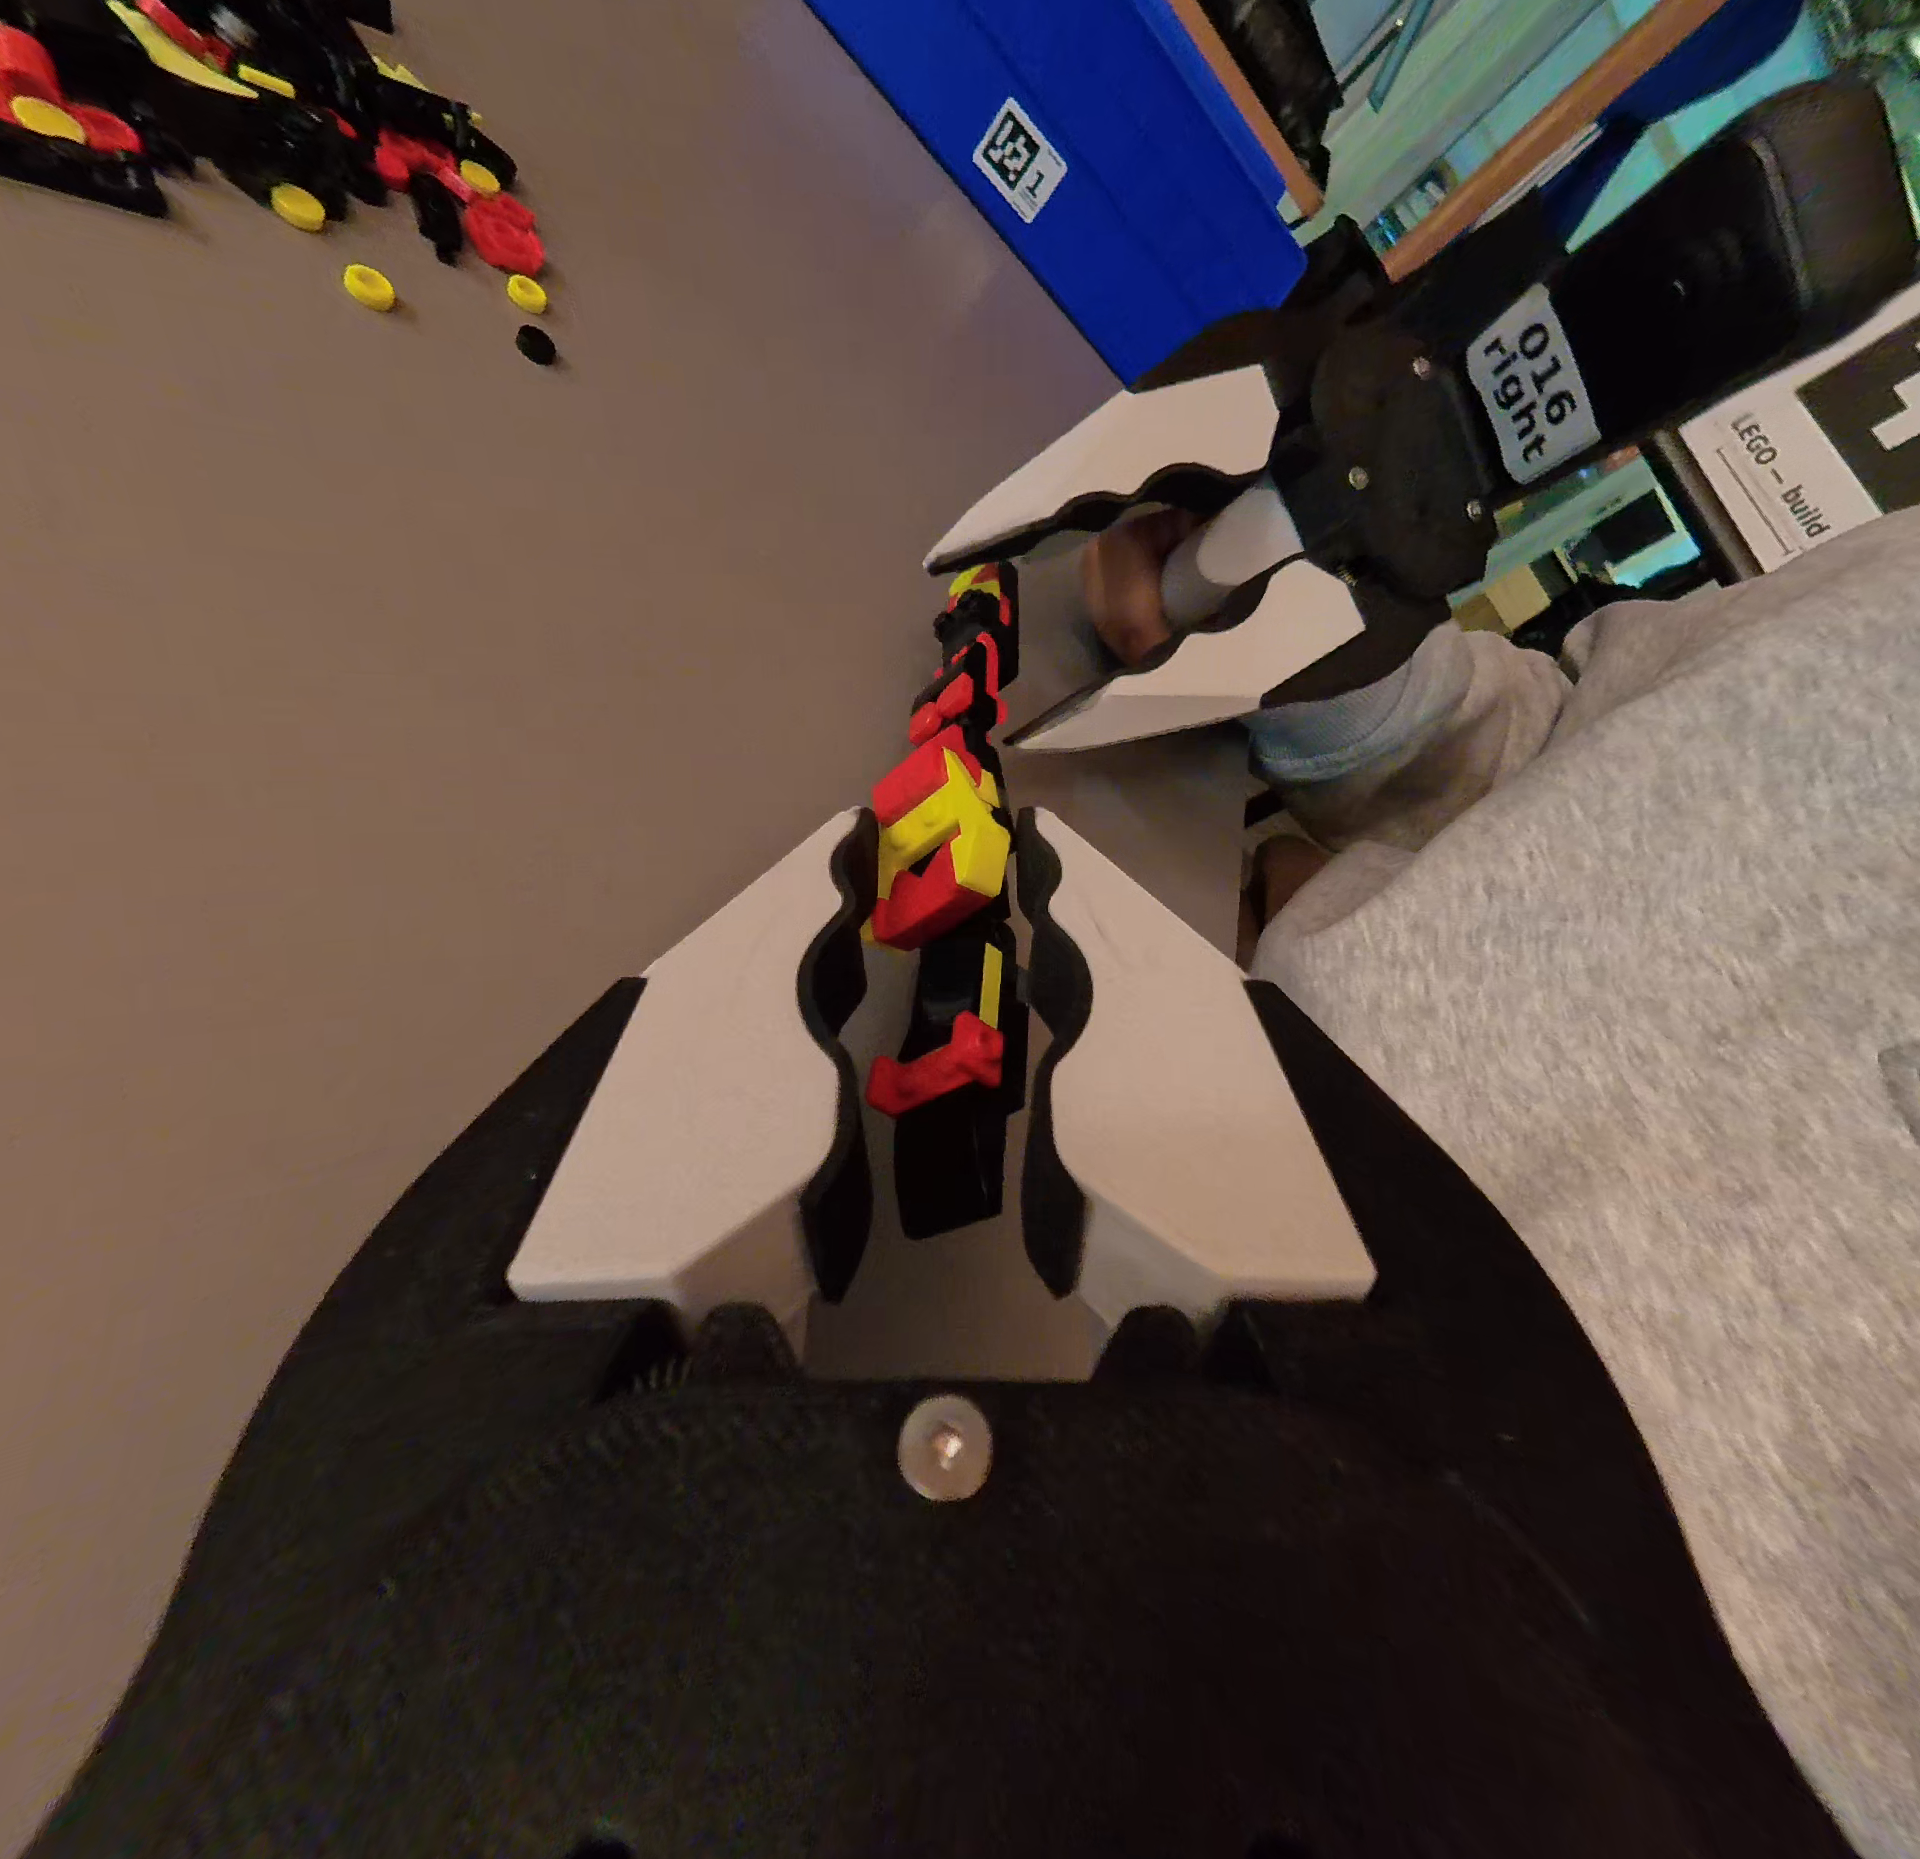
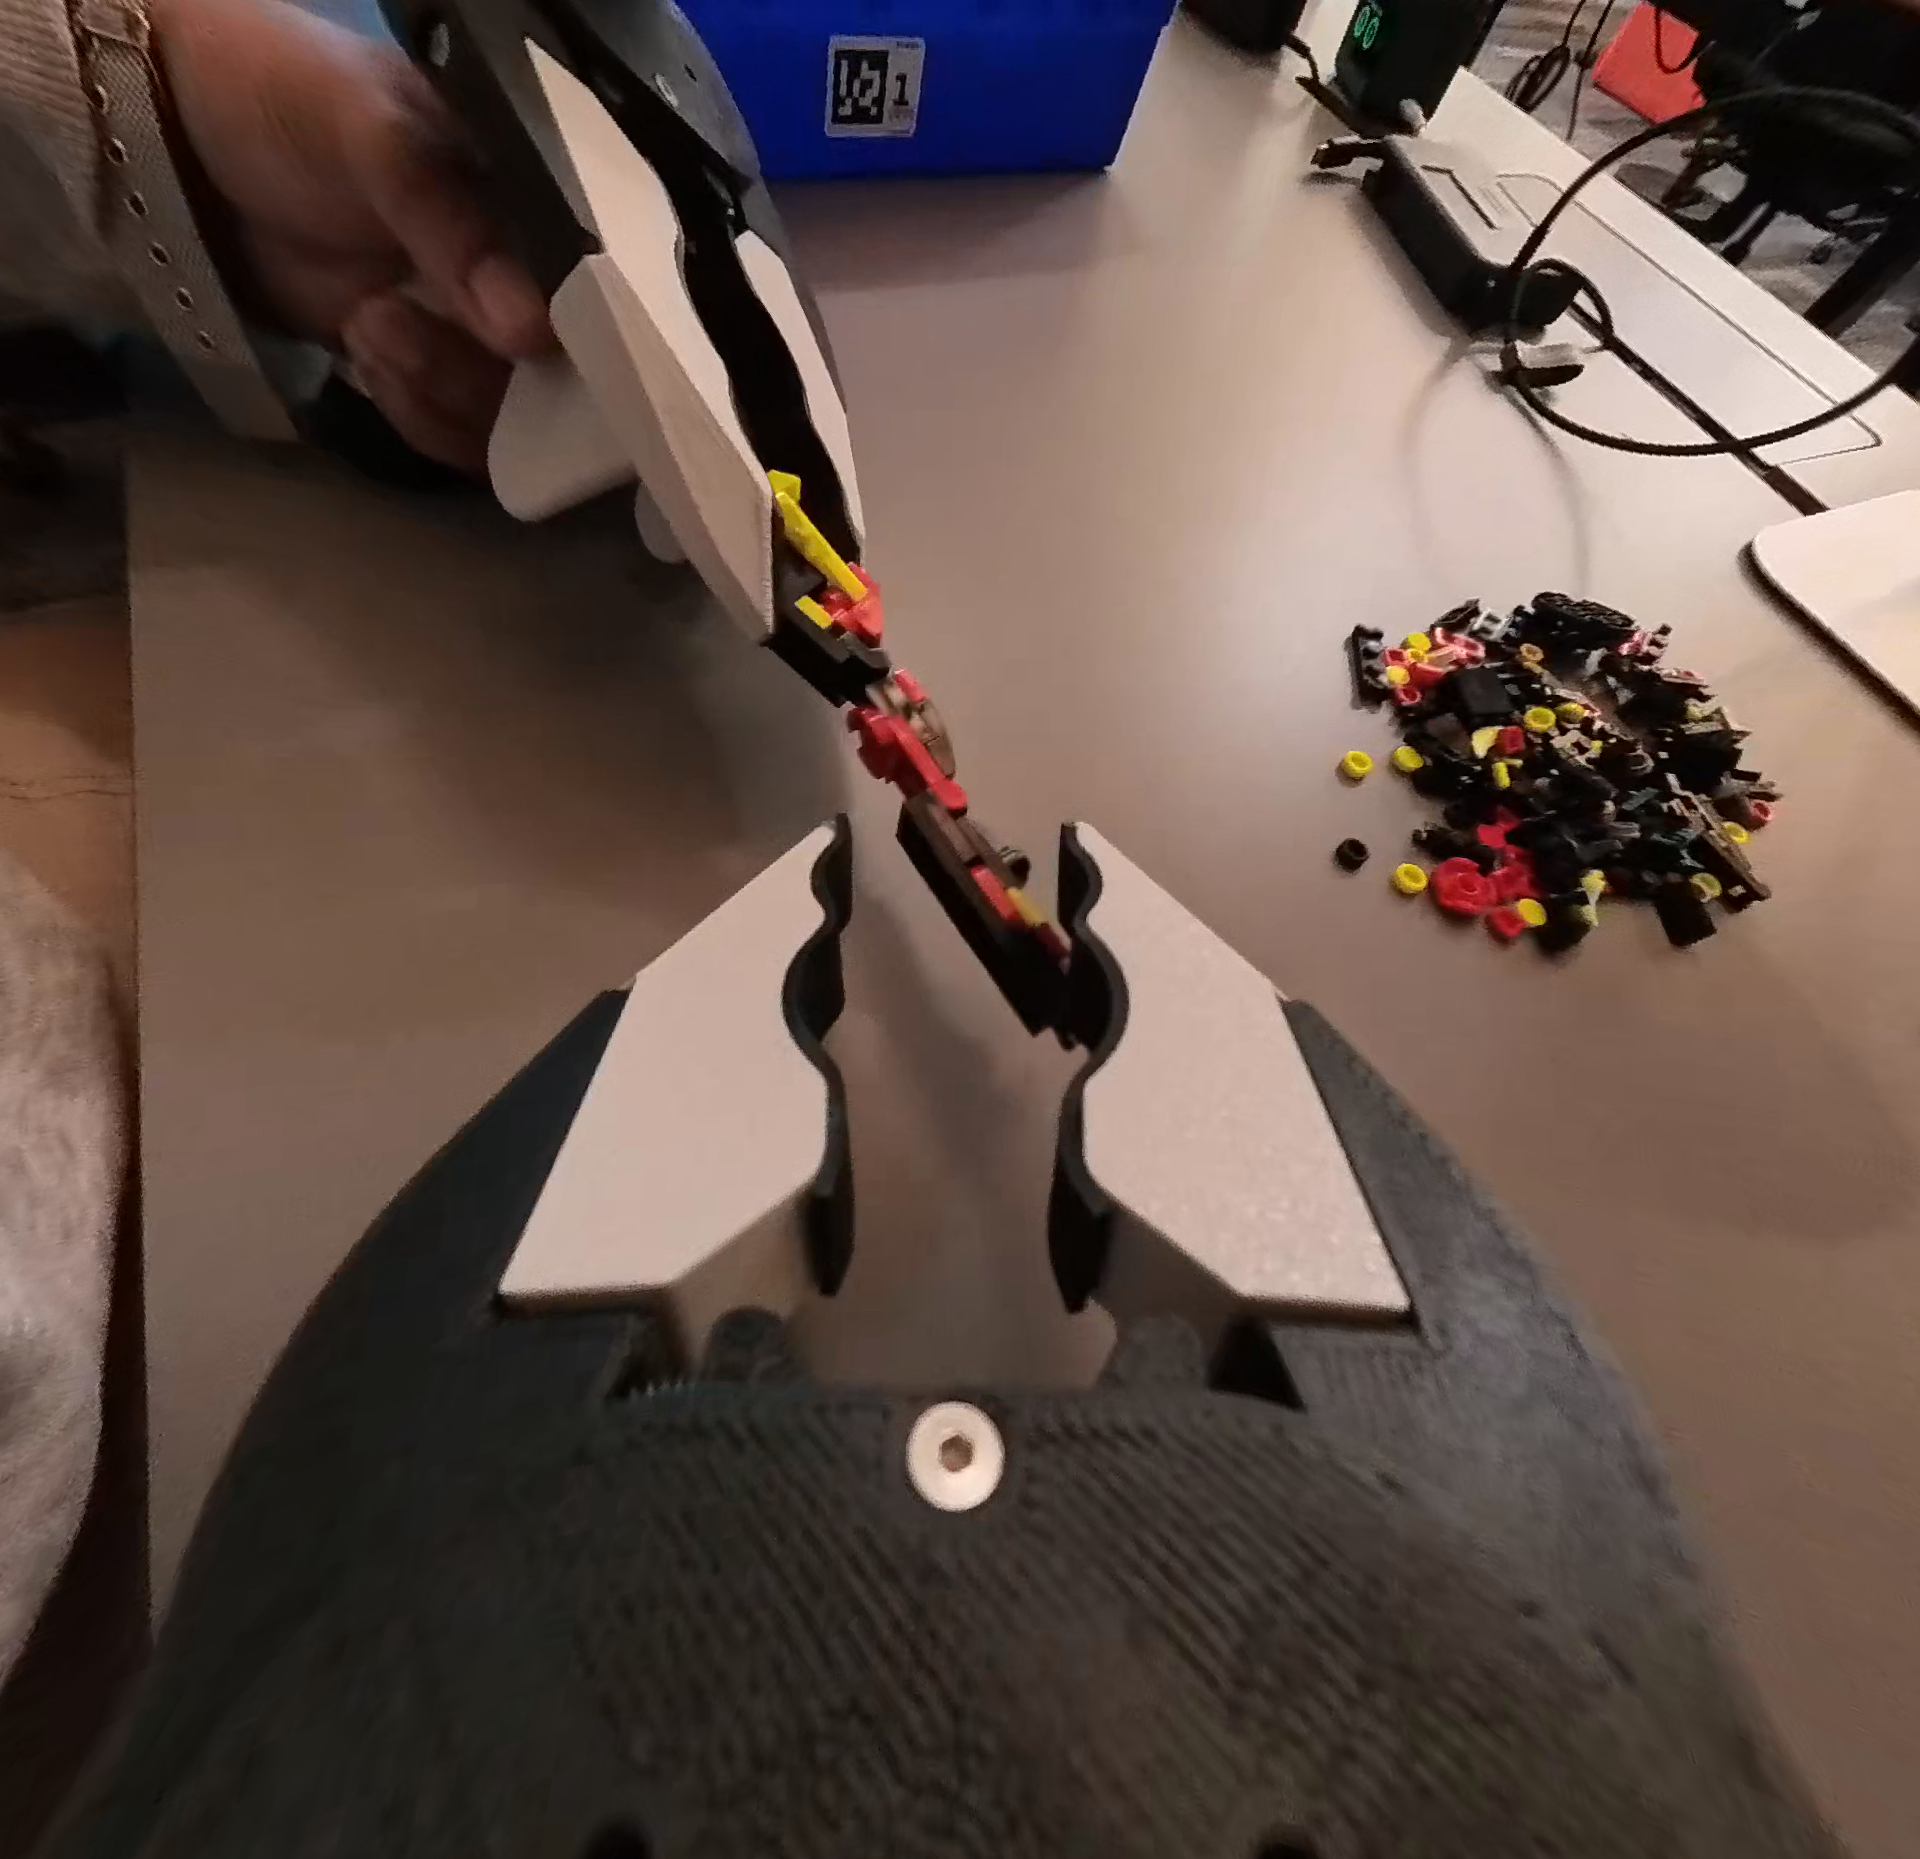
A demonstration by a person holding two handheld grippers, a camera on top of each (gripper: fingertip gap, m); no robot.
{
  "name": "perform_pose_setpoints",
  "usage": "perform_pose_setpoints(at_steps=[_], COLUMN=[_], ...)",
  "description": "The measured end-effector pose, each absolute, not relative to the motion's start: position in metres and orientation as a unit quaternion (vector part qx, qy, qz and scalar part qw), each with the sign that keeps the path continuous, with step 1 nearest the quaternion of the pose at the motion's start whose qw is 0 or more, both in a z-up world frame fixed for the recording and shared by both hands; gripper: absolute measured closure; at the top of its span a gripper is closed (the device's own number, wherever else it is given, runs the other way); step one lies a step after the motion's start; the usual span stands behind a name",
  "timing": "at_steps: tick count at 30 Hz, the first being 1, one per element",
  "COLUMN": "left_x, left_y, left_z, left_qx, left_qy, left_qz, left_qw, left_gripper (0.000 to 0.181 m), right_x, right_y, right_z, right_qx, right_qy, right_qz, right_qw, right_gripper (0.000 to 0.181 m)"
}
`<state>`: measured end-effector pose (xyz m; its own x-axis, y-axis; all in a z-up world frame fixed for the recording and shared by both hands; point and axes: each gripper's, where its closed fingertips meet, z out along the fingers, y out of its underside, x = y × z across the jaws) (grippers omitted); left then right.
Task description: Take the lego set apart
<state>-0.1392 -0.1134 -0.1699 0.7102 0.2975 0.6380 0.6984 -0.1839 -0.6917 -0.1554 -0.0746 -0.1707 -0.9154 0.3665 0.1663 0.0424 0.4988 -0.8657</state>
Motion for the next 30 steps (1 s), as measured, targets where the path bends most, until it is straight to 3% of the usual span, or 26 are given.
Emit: perform_pose_setpoints(at_steps=[8,13,25,30], left_x=[-0.133,-0.133,-0.134,-0.142], left_y=[-0.11,-0.11,-0.11,-0.112], left_z=[-0.17,-0.169,-0.165,-0.161], left_qx=[-0.753,-0.753,-0.742,-0.724], left_qy=[-0.32,-0.317,-0.319,-0.335], left_qz=[-0.191,-0.193,-0.199,-0.192], left_qw=[0.542,0.543,0.555,0.571], left_gripper=[0.155,0.155,0.155,0.136], right_x=[-0.158,-0.153,-0.143,-0.148], right_y=[-0.073,-0.075,-0.077,-0.073], right_z=[-0.17,-0.171,-0.173,-0.168], right_qx=[-0.139,-0.131,-0.124,-0.156], right_qy=[-0.846,-0.849,-0.854,-0.839], right_qz=[0.495,0.499,0.503,0.521], right_qw=[0.143,0.114,0.049,0.019], right_gripper=[0.146,0.159,0.169,0.171])
